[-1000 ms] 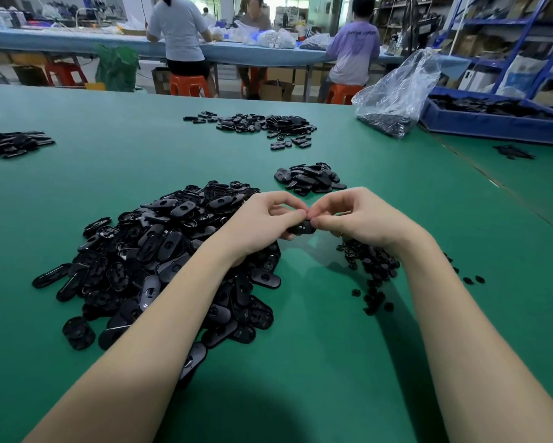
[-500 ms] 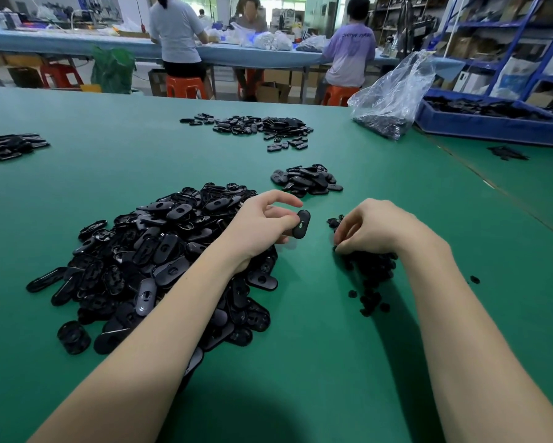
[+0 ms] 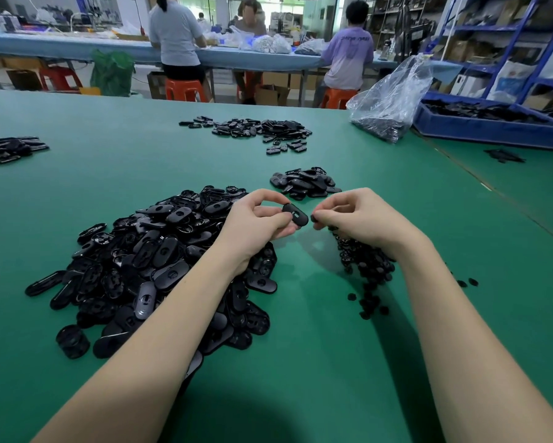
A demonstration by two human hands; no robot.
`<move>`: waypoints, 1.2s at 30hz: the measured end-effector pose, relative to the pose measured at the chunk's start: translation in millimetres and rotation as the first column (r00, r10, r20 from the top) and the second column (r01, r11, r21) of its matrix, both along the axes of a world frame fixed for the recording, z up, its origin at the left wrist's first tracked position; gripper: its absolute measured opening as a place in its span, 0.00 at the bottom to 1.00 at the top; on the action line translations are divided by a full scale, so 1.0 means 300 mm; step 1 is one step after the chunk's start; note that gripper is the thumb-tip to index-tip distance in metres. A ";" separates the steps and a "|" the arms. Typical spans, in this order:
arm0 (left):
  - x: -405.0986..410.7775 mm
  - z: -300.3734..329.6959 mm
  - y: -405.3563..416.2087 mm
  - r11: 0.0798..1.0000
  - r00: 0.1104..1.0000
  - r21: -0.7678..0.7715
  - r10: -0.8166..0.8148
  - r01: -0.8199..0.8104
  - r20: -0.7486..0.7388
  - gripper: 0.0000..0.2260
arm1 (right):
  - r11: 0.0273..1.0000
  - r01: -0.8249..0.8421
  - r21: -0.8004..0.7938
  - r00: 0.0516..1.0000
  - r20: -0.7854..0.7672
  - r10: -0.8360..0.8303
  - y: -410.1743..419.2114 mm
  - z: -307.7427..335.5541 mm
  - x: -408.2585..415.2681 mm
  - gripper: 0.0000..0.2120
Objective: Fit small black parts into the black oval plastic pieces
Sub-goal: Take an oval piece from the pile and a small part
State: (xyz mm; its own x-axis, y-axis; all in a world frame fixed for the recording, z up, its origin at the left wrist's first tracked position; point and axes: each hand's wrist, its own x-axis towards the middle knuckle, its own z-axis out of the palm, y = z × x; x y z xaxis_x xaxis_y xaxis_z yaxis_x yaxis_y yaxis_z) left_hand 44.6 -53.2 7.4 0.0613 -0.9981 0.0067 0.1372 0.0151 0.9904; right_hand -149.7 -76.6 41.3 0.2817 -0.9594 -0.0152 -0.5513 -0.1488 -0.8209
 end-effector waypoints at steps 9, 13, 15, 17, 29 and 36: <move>0.003 0.002 0.002 0.998 0.999 -0.032 -0.046 0.047 0.023 0.09 | 0.998 0.047 0.040 0.992 0.117 -0.051 0.012 -0.013 0.043 0.03; 0.003 0.010 0.007 0.997 0.997 -0.047 -0.066 0.068 0.041 0.08 | 0.994 0.111 0.020 0.983 0.142 -0.113 0.004 -0.017 0.050 0.04; 0.004 0.011 0.008 0.996 0.996 -0.055 -0.067 0.071 0.060 0.08 | 0.993 0.115 0.011 0.983 0.143 -0.115 0.003 -0.015 0.051 0.05; 0.005 0.010 0.007 0.995 0.994 -0.066 -0.069 0.075 0.086 0.08 | 0.994 0.107 0.003 0.985 0.134 -0.107 0.005 -0.014 0.050 0.04; 0.021 0.024 0.008 0.994 0.993 -0.052 -0.094 0.098 0.067 0.10 | 0.984 0.176 -0.017 0.976 0.136 -0.172 0.004 -0.021 0.057 0.12; 0.013 0.029 0.006 0.995 0.994 0.011 -0.096 0.096 0.056 0.09 | 0.996 0.084 0.020 0.970 0.227 -0.086 0.001 -0.037 0.058 0.07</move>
